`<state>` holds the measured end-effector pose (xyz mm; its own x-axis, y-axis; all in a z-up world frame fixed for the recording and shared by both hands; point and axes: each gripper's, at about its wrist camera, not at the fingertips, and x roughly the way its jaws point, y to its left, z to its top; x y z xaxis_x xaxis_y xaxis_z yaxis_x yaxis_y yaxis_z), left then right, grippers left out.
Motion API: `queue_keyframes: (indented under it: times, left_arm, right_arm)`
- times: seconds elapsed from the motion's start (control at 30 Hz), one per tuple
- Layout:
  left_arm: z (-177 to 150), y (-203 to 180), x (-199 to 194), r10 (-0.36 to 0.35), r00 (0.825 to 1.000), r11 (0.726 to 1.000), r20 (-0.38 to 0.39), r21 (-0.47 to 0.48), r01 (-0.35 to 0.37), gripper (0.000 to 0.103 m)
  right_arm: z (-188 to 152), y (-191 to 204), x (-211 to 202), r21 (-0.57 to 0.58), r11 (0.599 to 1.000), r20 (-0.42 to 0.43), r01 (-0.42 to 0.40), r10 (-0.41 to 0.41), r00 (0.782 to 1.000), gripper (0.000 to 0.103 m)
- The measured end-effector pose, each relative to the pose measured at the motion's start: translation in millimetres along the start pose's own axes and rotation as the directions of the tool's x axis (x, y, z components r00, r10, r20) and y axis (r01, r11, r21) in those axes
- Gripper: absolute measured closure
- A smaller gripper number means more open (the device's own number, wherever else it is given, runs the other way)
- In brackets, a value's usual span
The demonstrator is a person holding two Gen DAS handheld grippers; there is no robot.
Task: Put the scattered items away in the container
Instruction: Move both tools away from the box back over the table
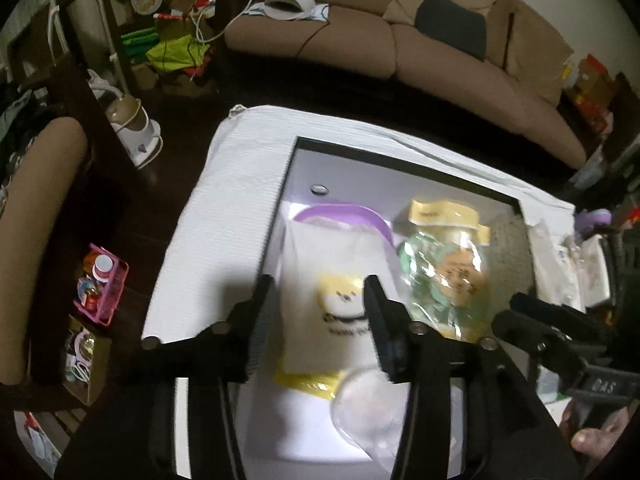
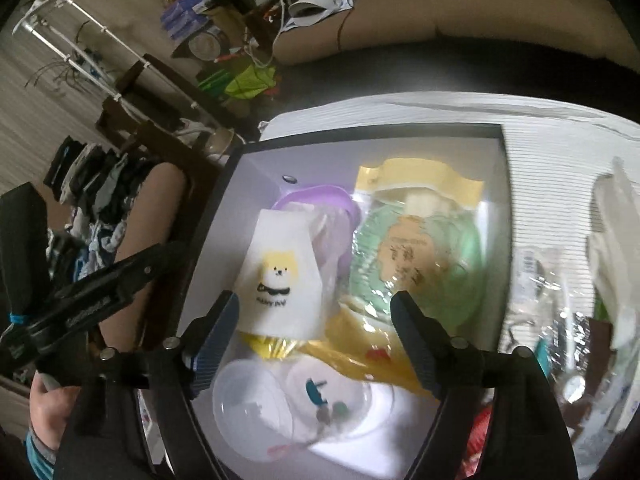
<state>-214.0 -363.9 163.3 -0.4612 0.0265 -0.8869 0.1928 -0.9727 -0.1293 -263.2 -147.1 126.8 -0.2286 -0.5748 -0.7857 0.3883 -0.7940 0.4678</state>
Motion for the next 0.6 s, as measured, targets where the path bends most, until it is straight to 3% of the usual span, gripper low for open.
queue_keyframes:
  times: [0.07, 0.13, 0.23, 0.3, 0.4, 0.6]
  left_arm:
    - [-10, -3, -13, -0.003, 1.000, 1.000, 0.003, -0.003, 0.003, 0.048]
    - [-18, -2, -24, -0.005, 1.000, 1.000, 0.000, -0.012, 0.005, 0.037]
    - [-39, -3, -42, -0.041, 0.999, 0.999, 0.011, -0.004, 0.041, 0.030]
    - [-54, -6, -53, -0.045, 0.999, 0.999, 0.017, 0.012, 0.044, 0.013]
    - [-80, -11, -66, -0.045, 0.999, 0.999, 0.013, 0.010, 0.045, 0.000]
    - [-133, -11, -110, -0.055, 0.994, 0.995, 0.090, -0.082, 0.063, 0.000]
  right_arm:
    - [-4, 7, -6, -0.008, 1.000, -0.003, 0.005, -0.005, 1.000, 0.022]
    - [-12, 13, -13, -0.019, 1.000, -0.008, 0.008, -0.008, 1.000, 0.022]
    - [-28, 17, -28, -0.056, 0.998, -0.015, 0.010, -0.010, 1.000, 0.022]
    - [-40, 17, -38, -0.096, 0.995, -0.016, 0.042, -0.044, 0.999, 0.021]
    - [-58, 13, -56, -0.120, 0.989, 0.002, 0.086, -0.086, 0.996, 0.021]
    - [-94, 28, -95, -0.188, 0.956, 0.086, 0.227, -0.214, 0.973, 0.021]
